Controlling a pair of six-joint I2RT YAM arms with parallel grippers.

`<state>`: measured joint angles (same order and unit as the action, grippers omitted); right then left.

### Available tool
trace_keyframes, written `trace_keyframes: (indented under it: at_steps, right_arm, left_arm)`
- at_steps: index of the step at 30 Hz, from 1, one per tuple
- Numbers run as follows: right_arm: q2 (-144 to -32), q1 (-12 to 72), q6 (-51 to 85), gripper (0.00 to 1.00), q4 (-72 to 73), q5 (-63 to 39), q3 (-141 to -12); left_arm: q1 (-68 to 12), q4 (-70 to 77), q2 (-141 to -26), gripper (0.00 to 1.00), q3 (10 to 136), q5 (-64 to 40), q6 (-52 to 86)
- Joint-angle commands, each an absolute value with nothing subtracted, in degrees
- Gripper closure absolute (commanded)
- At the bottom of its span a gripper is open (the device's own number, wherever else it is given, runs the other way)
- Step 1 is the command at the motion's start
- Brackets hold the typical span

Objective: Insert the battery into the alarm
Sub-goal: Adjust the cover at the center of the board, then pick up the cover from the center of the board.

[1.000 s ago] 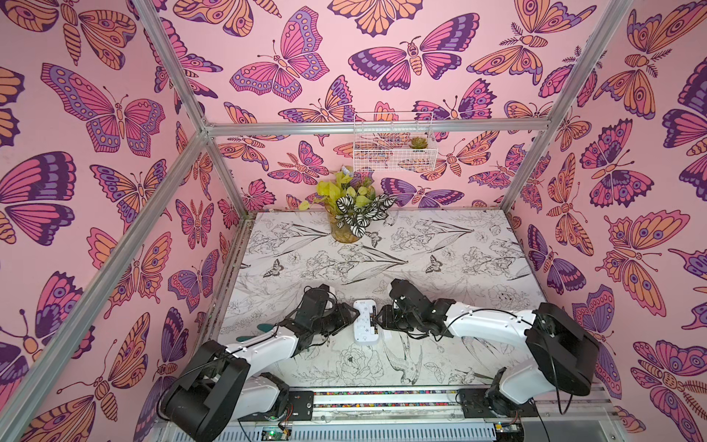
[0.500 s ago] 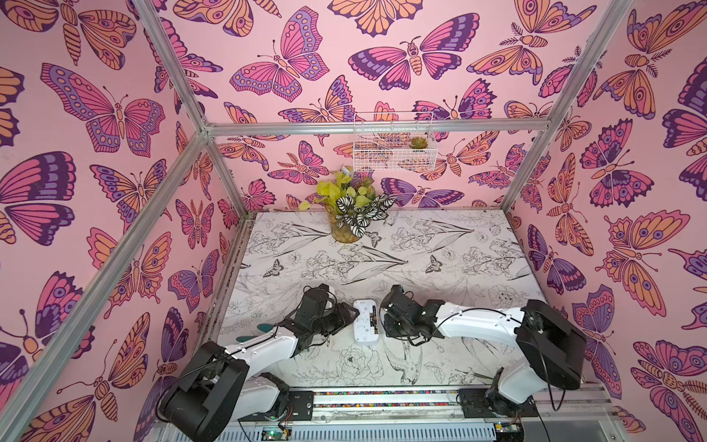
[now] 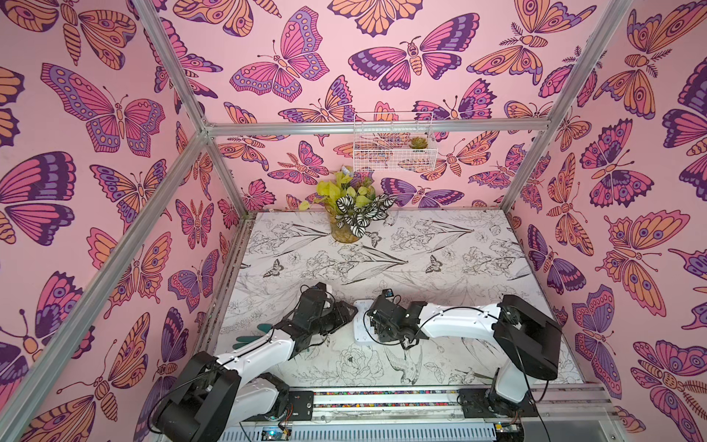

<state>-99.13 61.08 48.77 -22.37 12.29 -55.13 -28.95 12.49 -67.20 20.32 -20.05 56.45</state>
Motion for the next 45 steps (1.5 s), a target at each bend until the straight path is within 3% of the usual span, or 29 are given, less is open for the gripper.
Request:
trace_keyframes:
  at_steps: [1,6,14,24,29,35,45]
  right_arm:
    - [-101.0,61.9,50.0,0.65,-24.5,12.1,-55.4]
    - [-100.9,62.3,51.3,0.75,-26.3,13.1,-54.1]
    - [-98.4,63.1,52.6,0.76,-32.2,17.7,-51.8]
    - [-89.0,63.2,53.4,0.72,-31.0,16.7,-47.5]
    - [-84.8,63.6,52.9,0.64,-30.9,17.8,-47.9]
    - [-87.4,64.1,51.4,0.56,-29.9,17.8,-48.3]
    - [-92.8,64.0,51.1,0.58,-26.1,14.8,-47.0]
  left_arm:
    - [-29.1,10.8,-65.8,0.42,19.4,-19.1,56.3]
    - [-29.2,9.1,-63.3,0.42,19.4,-19.3,57.0]
    - [-32.1,5.4,-58.8,0.42,20.5,-16.0,57.5]
    - [-35.8,4.5,-58.1,0.42,22.3,-14.2,58.2]
    - [-36.1,4.0,-56.8,0.42,22.2,-13.5,58.5]
    - [-36.2,3.9,-56.4,0.41,22.1,-13.6,59.0]
    - [-37.0,4.0,-56.4,0.41,22.8,-13.8,59.4]
